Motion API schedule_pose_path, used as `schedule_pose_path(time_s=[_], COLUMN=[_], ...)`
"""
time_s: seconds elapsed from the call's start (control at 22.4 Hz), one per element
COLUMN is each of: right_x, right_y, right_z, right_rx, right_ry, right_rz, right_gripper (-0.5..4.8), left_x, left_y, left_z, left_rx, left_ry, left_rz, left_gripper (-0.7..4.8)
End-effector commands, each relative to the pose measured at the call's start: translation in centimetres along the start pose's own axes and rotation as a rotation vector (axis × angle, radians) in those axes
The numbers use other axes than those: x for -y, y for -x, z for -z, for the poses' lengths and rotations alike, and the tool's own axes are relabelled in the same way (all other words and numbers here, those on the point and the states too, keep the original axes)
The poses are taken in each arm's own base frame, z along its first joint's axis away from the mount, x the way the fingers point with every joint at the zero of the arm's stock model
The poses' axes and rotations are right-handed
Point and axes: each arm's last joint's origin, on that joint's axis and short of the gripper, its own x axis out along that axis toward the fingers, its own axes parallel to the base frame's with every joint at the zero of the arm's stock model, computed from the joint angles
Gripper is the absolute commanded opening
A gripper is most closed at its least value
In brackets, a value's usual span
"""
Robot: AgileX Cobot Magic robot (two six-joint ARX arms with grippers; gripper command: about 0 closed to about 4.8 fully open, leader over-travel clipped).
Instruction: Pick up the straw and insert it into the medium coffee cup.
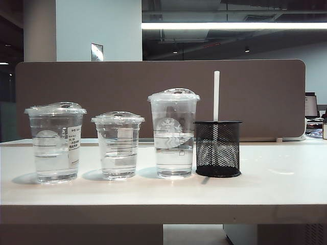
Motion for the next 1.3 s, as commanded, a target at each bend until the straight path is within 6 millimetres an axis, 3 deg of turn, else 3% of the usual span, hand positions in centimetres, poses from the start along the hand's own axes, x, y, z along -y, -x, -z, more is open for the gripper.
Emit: schedule_pose_path(time_s=[0.04,0.63,0.76,0.89,1.12,1.3], right_x=[0.0,0.0,0.0,0.0,0.0,0.0], right_y=[-0.1,-0.1,-0.1,-0.1,-0.1,-0.1], right_z=[0.1,0.1,0.1,0.1,0.1,0.1], right_rx=[0.007,0.007,0.007,0.007,0.006,0.007], right_ry=[0.004,0.004,0.004,0.004,0.005,0.004], right_rz=[0.003,0.003,0.003,0.003,0.003,0.003], right_gripper=[-0.05,-0.05,-0.05,-0.05,-0.05,-0.05], left_x=[0.0,0.0,0.2,0.5,1.0,1.4], left_y=[0.0,0.2,1.7,4.4,6.7,10.7], left_z=[0.1,-0.2,-1.8,-4.6,-9.2,-13.5], left_rx=[-0.007,-0.026,-0.147,-0.204,0.027,0.187], left_ry=[-0.008,-0.008,-0.008,-0.008,-0.008,0.008], left_rz=[-0.003,-0.004,-0.016,-0.022,0.001,0.032], left_gripper=[-0.03,-0.03,-0.03,-0.03,-0.03,-0.03])
